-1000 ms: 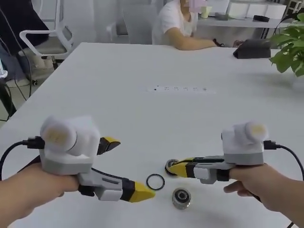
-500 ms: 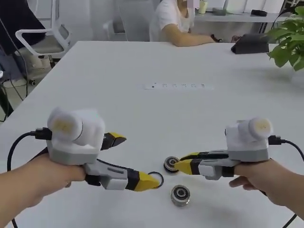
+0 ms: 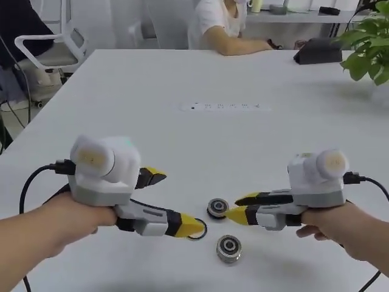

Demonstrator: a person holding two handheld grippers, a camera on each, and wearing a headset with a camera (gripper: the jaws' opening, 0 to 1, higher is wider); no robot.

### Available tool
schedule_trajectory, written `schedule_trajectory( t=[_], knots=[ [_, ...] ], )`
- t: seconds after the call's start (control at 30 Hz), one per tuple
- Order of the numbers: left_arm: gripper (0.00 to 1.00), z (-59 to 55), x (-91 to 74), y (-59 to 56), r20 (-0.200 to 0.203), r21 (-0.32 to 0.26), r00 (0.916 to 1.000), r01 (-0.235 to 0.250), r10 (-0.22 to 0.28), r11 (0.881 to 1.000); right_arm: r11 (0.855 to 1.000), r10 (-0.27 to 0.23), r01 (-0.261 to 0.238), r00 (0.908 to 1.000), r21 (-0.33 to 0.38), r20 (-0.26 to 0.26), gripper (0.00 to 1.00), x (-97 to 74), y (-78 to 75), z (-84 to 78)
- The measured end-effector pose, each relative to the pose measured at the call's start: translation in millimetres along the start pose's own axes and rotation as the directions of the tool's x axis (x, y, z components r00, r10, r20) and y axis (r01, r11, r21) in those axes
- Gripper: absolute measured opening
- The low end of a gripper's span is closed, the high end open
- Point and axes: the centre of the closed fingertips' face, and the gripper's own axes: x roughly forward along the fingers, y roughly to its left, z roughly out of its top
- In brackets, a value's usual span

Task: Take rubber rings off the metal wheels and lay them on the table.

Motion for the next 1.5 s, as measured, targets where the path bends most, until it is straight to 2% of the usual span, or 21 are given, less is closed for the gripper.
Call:
schedule_trajectory(
  t=[0.2, 0.5, 0.77, 1.17, 1.5],
  knots=[
    [0.71, -3.3, 9.2, 3.6, -0.014, 0.004, 0.9999, 0.009, -0.009, 1.000, 0.999, -0.021, 0.020, 0.9997, -0.041, -0.014, 0.36, 2.3, -6.2, -3.8],
    [0.68, -9.8, 18.4, 5.3, -0.034, 0.003, 0.9993, 0.018, -0.018, 1.000, 0.997, -0.034, 0.032, 0.9992, -0.065, -0.020, 0.40, 4.7, -11.9, -7.3],
    [0.64, -14.6, 25.0, 9.0, -0.047, 0.007, 0.9986, 0.022, -0.022, 1.000, 0.996, -0.029, 0.026, 0.9990, -0.085, -0.035, 0.40, 8.3, -11.1, -10.2],
    [0.56, -11.2, 34.2, 8.1, -0.038, 0.026, 0.9988, 0.033, -0.032, 0.999, 0.995, -0.029, 0.024, 0.9984, -0.100, -0.048, 0.39, 8.6, -10.9, -14.0],
    [0.52, -15.5, 43.0, 5.1, -0.054, 0.030, 0.9975, 0.048, -0.046, 0.998, 0.994, -0.029, 0.024, 0.9986, -0.107, -0.045, 0.38, 9.5, -12.6, -14.4]
  ],
)
